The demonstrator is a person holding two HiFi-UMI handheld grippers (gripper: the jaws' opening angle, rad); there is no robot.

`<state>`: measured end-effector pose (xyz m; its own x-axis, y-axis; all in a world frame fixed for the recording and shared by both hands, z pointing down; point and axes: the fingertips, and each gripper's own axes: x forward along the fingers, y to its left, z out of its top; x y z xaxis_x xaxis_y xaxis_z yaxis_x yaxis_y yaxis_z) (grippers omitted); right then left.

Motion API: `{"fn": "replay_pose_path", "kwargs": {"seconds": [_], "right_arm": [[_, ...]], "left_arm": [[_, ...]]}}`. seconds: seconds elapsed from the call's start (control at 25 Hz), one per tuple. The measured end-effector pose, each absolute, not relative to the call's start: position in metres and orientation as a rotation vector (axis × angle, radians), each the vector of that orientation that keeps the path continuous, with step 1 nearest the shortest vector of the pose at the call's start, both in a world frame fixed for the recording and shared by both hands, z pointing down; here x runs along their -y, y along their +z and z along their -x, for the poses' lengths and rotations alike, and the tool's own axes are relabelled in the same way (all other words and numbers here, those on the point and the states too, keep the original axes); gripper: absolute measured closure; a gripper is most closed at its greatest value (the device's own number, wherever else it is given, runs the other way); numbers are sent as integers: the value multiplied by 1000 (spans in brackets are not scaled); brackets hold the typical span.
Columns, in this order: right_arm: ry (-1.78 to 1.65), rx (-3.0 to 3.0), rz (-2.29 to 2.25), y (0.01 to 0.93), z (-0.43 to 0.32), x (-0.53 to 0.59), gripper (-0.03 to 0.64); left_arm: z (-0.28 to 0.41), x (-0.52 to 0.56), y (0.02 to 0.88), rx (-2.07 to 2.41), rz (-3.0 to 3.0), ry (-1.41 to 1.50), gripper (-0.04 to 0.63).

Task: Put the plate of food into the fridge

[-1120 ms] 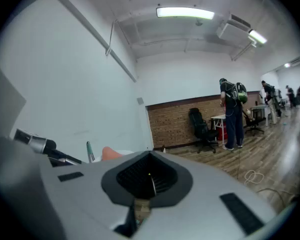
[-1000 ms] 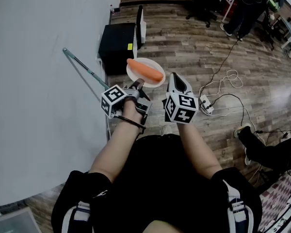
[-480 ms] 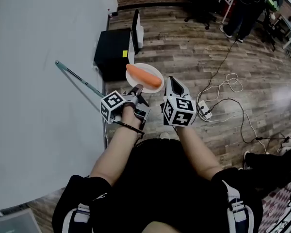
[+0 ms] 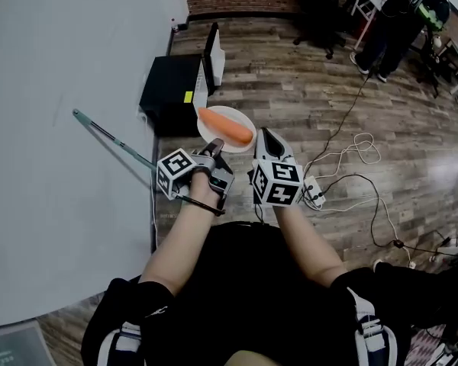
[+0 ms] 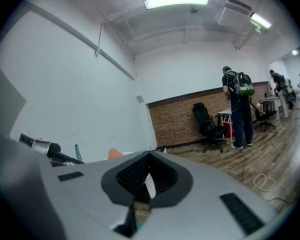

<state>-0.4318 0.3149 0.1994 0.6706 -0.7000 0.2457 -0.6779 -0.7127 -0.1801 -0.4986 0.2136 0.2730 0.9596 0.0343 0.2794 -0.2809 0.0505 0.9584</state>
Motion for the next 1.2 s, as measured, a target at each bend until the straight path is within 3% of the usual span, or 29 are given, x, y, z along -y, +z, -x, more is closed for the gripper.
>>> {"fn": "replay_pose_path", "kwargs": {"seconds": [0.6, 1.2], "right_arm": [[-522, -1106, 2813, 217, 350, -322, 603], [-489, -1181, 2854, 235, 252, -247, 603]], "left_arm": [[407, -214, 279, 160, -1492, 276, 574], [307, -140, 303, 146, -1473, 214, 574]]}}
